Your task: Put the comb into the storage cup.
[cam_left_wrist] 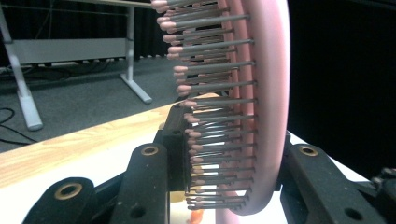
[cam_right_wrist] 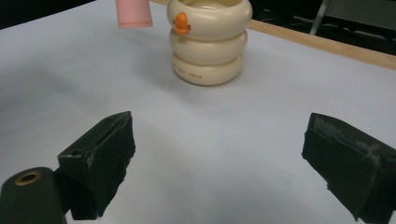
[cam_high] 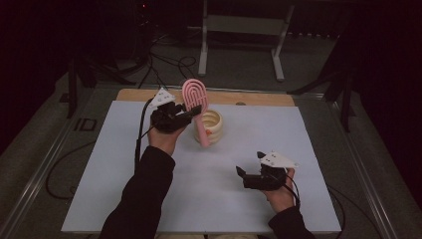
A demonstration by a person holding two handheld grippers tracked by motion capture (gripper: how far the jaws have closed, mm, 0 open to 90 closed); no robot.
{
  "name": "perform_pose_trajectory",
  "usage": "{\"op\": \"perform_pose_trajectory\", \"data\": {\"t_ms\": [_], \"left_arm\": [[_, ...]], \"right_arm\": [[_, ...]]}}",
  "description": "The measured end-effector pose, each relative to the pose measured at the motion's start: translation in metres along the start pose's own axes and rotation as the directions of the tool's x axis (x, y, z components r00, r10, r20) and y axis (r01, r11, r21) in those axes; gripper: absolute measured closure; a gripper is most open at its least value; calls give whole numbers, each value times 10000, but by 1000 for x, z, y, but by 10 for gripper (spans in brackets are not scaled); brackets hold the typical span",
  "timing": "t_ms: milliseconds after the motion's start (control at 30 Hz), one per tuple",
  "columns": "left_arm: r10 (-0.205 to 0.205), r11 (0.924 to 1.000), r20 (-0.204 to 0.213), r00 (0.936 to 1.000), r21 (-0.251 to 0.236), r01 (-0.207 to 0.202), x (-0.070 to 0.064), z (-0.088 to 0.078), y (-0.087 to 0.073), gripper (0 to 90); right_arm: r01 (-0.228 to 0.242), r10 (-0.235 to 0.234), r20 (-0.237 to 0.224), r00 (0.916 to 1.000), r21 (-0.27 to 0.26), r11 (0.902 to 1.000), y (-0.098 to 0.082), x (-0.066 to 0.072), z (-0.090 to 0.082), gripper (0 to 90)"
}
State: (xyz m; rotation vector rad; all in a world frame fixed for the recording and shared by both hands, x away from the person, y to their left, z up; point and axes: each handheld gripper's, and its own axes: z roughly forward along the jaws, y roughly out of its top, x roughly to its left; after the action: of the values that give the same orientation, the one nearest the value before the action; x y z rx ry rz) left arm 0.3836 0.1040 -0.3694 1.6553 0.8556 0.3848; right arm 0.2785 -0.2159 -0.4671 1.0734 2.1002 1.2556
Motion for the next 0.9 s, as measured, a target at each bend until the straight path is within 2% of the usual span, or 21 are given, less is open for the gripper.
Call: {"op": "perform_pose_trajectory", "data": {"t_ms": [67,100,267,733,900], "left_arm": [[42,10000,-84,10000,-30,-42,3,3,4,651],[42,10000,-117,9999,-37,-43,3,4,5,651],[107,9999,-276,9996,-109,-110,7,9,13,650],[430,9989,-547,9976,-158,-439,8,23,27,650],[385,9989,-661,9971,-257,-403,10,28,30,650]], "right_arm": [[-31,31,-8,10000,-69,10000,-2,-1,-1,91],[-176,177,36,9998,-267,9995,-8,-3,-4,91],[-216,222,144,9997,-374,9991,-11,-6,-5,91],[-396,415,272,9988,-676,9969,-13,-10,-11,92],[-466,488,295,9984,-724,9963,-13,-12,-13,92]]}}
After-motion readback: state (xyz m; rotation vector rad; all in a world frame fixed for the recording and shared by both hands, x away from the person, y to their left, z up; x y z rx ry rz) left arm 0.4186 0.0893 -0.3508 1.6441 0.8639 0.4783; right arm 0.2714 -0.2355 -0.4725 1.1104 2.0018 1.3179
